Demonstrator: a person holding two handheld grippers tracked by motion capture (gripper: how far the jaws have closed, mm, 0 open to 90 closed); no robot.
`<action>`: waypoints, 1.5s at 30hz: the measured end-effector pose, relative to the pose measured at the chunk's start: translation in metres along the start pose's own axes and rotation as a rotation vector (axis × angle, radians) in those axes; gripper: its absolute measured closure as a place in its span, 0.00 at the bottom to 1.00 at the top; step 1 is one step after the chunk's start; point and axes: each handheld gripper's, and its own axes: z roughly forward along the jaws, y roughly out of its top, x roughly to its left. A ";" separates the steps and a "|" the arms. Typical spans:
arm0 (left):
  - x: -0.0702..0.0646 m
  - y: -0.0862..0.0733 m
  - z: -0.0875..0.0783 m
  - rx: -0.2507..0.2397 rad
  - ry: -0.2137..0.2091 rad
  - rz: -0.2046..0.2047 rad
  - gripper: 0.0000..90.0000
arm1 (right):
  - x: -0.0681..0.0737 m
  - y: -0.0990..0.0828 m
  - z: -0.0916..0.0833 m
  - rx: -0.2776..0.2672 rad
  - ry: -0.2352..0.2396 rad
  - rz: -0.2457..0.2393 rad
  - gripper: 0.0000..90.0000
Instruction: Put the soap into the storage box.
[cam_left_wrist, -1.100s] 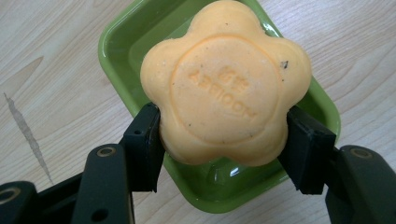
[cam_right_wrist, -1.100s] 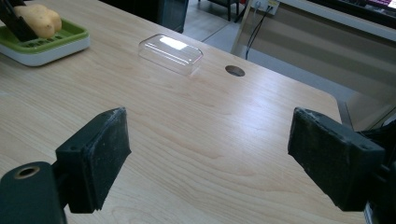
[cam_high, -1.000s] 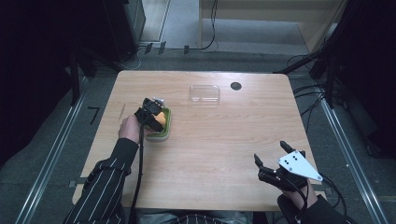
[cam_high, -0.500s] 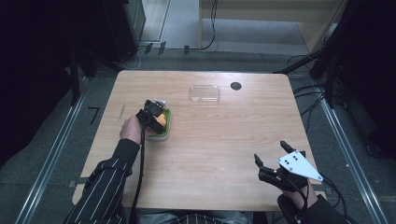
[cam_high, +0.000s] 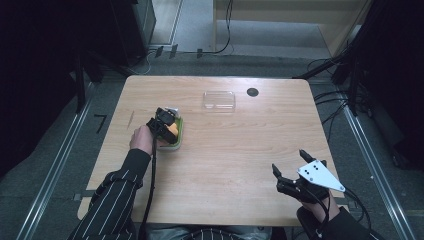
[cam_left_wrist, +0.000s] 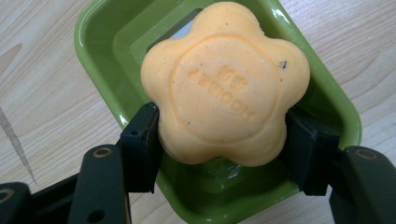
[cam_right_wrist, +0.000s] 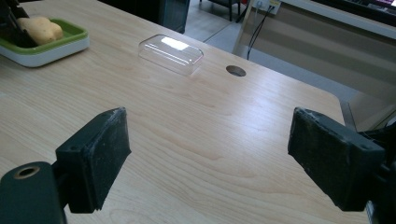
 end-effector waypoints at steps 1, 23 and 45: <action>0.000 0.000 0.000 0.001 0.002 0.001 0.39 | 0.000 0.000 -0.001 -0.001 -0.001 0.003 0.15; 0.009 -0.008 -0.019 -0.019 -0.003 -0.046 0.18 | 0.003 0.001 -0.005 -0.009 -0.008 0.002 0.15; -0.003 -0.028 -0.039 0.039 -0.079 -0.027 0.02 | 0.004 0.002 -0.004 -0.009 -0.007 -0.003 0.15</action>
